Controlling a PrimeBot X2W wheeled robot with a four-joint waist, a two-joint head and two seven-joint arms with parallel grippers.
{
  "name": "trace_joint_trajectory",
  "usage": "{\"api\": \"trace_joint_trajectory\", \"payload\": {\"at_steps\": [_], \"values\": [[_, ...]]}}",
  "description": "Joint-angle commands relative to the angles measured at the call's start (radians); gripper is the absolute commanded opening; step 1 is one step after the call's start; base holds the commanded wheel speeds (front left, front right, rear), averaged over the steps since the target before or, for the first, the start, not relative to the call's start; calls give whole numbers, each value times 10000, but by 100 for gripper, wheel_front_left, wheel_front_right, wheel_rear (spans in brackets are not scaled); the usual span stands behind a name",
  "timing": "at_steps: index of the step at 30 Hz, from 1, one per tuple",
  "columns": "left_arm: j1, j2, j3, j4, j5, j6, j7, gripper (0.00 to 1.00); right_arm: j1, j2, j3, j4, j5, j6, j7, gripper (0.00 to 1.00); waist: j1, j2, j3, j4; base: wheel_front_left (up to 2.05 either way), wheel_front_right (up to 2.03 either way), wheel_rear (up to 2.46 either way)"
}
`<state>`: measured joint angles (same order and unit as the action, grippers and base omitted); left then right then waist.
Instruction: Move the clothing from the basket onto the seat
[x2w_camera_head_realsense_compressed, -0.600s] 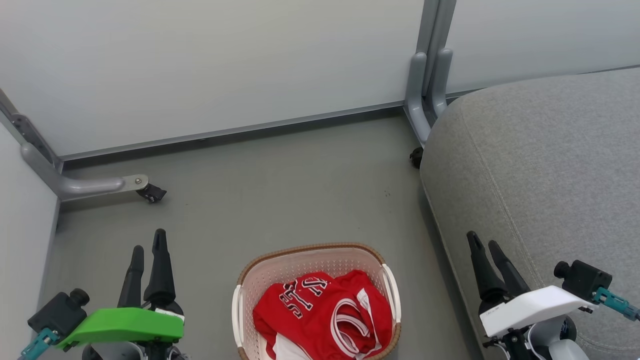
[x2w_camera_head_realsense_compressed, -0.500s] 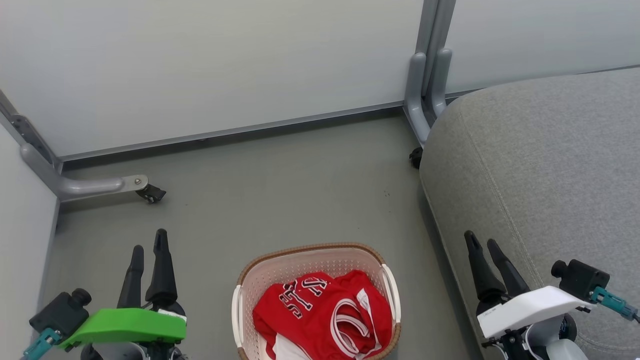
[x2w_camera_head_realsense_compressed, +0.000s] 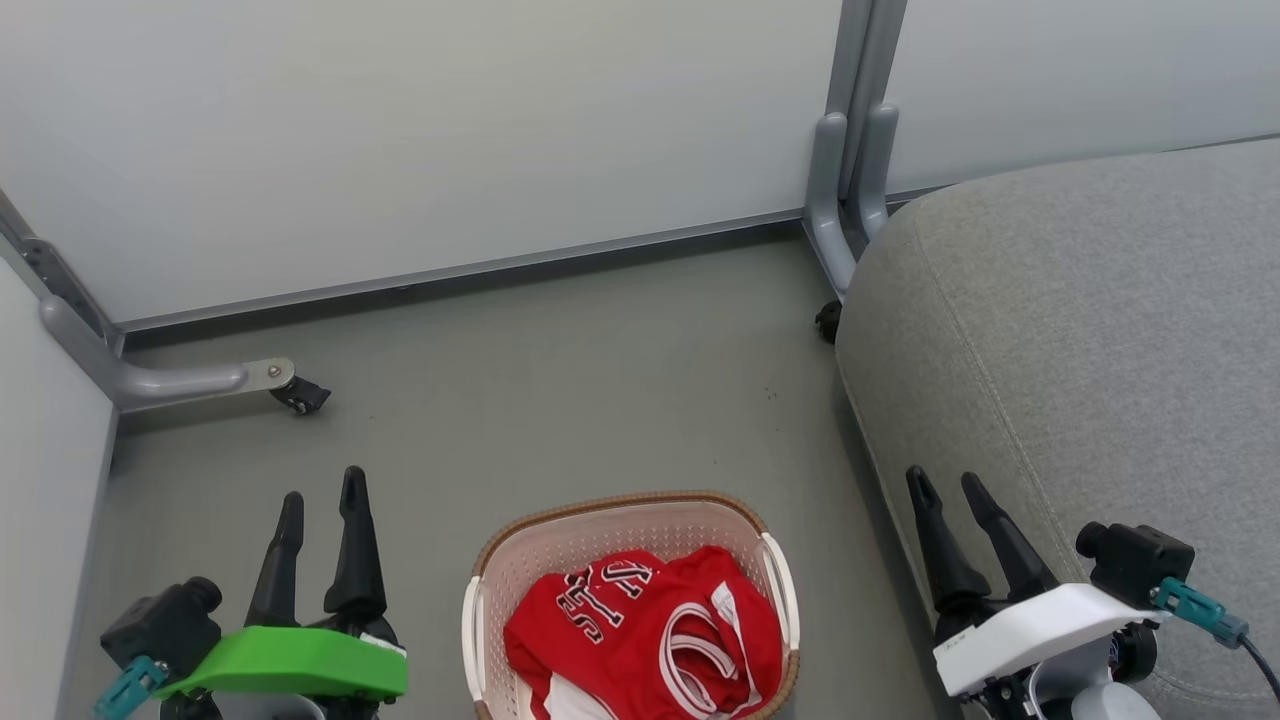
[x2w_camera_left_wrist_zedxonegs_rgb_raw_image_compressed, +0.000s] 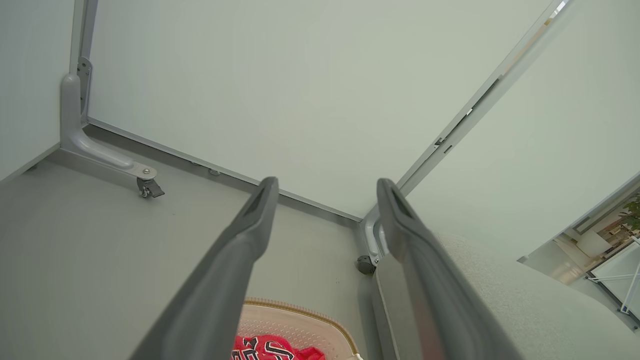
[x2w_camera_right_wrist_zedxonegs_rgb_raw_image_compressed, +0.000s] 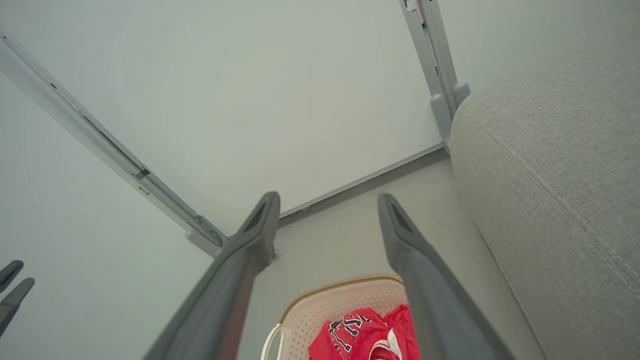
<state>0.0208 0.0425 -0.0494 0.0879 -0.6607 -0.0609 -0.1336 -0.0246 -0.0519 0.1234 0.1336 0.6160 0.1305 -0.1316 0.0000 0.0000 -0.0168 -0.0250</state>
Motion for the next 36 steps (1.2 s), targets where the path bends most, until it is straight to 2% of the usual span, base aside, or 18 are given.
{"api": "trace_joint_trajectory", "payload": {"at_steps": [1, 16, 36], "values": [[62, 71, -38, -135, 371, 83, -88, 100, 83, -75, 47, -162, -315, 3, -105, 100, 0, 0, -23, -8, 0, 0, 0], [417, 85, -280, -290, 2199, 32, -462, 100, 277, -192, 112, -371, -1838, 3, -494, 100, 0, 0, -129, -87, 0, 0, 0], [598, 97, -495, -454, 3772, -8, -897, 100, 345, -242, 320, -480, -3521, 2, -922, 100, 0, 0, -178, -136, 0, 0, 0]]}}
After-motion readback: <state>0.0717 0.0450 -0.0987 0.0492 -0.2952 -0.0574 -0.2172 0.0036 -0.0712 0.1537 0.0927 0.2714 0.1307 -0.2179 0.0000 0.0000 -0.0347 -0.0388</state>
